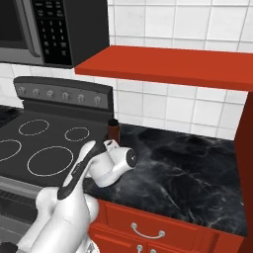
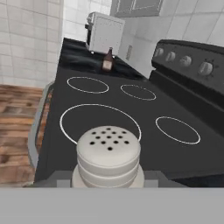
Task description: Collect the paprika, ketchup, and shaker from the cabinet and place them next to the stove.
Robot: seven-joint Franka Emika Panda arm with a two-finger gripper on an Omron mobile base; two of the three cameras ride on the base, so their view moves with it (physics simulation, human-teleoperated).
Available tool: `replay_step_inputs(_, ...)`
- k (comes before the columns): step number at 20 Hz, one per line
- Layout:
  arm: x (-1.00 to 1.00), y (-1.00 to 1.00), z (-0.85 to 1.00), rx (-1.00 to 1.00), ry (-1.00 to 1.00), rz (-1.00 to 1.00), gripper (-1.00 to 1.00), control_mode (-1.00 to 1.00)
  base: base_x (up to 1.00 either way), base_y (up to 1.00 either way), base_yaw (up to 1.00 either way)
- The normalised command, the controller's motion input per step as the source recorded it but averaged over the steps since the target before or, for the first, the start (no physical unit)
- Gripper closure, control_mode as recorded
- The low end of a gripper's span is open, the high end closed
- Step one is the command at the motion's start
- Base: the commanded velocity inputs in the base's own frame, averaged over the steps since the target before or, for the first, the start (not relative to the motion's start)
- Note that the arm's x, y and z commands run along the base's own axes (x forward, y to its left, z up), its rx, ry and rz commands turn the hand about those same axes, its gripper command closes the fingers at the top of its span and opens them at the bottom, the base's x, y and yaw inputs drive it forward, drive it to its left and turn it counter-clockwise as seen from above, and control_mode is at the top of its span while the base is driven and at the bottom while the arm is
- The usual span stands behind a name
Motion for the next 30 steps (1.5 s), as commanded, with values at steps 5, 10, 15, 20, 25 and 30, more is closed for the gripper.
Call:
replay_step_inputs(5, 0.69, 0.05, -0.43, 0.04, 0.1, 0.21, 1.0, -1.0, 0.0, 0.0, 0.0)
replay_step_inputs(10, 0.58, 0.0, -0.35, 0.05, 0.06, 0.23, 1.0, -1.0, 0.0, 0.0, 0.0)
replay_step_inputs(15, 0.34, 0.0, -0.28, 0.02, 0.0, 0.21, 1.0, -1.0, 0.0, 0.0, 0.0)
replay_step_inputs(20, 0.12, 0.06, -0.34, 0.0, -0.07, 0.16, -1.0, -1.0, 0.0, 0.0, 0.0)
replay_step_inputs(25, 0.0, 0.16, -0.2, 0.0, -0.11, 0.05, -1.0, -1.0, 0.0, 0.0, 0.0)
replay_step_inputs(30, 0.0, 0.13, 0.02, 0.0, -0.05, 0.03, -1.0, -1.0, 0.0, 0.0, 0.0)
